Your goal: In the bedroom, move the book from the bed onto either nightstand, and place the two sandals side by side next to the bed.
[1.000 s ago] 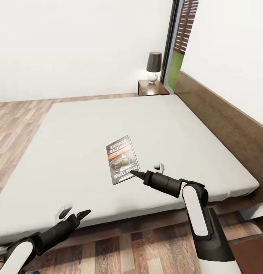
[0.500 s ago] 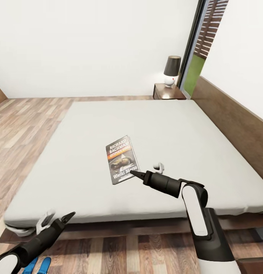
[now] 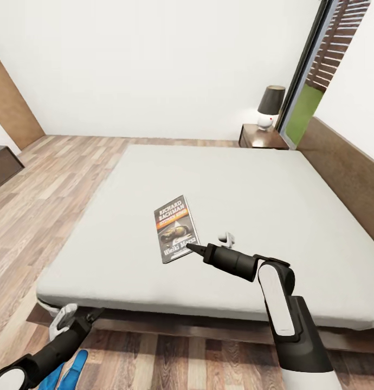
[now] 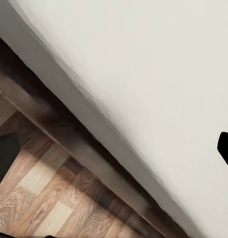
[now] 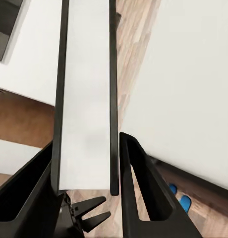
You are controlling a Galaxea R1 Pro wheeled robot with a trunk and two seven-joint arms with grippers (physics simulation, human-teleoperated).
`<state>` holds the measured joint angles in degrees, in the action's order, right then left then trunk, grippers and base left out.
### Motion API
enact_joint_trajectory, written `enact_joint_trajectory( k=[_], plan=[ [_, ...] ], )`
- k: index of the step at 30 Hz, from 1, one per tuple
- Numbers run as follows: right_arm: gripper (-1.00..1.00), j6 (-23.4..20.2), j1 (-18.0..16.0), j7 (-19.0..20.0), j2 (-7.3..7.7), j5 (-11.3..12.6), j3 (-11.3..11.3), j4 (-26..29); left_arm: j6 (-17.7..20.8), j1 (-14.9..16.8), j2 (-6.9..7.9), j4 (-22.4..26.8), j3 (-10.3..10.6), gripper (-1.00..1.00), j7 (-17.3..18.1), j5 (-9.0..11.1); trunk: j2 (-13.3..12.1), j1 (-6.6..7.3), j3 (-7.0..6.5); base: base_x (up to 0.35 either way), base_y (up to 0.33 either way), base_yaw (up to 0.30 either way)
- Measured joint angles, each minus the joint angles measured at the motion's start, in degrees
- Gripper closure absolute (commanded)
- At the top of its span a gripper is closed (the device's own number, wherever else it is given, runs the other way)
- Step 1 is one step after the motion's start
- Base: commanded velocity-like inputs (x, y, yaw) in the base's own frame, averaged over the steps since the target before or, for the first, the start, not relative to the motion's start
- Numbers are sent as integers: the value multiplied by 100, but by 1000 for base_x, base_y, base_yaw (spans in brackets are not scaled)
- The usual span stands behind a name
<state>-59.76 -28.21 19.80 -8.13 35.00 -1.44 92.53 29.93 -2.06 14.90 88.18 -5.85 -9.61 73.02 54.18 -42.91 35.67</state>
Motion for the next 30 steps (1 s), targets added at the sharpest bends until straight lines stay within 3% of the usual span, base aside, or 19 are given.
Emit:
enact_joint_trajectory(
  k=[6,17,30],
  plan=[
    [100,1,2,-24,0,-8,-7,0,-48,-9,-102,-227,-20,-100,1,5,-241,132,-127,0,0,259],
    [100,1,3,-32,-8,-7,-25,0,-558,-3,-175,-813,26,-100,0,-5,-683,374,-360,0,0,254],
    [100,1,4,-46,-5,-10,-256,0,-721,18,-196,-1074,35,-100,-1,-16,-1205,660,-642,0,0,234]
  ],
)
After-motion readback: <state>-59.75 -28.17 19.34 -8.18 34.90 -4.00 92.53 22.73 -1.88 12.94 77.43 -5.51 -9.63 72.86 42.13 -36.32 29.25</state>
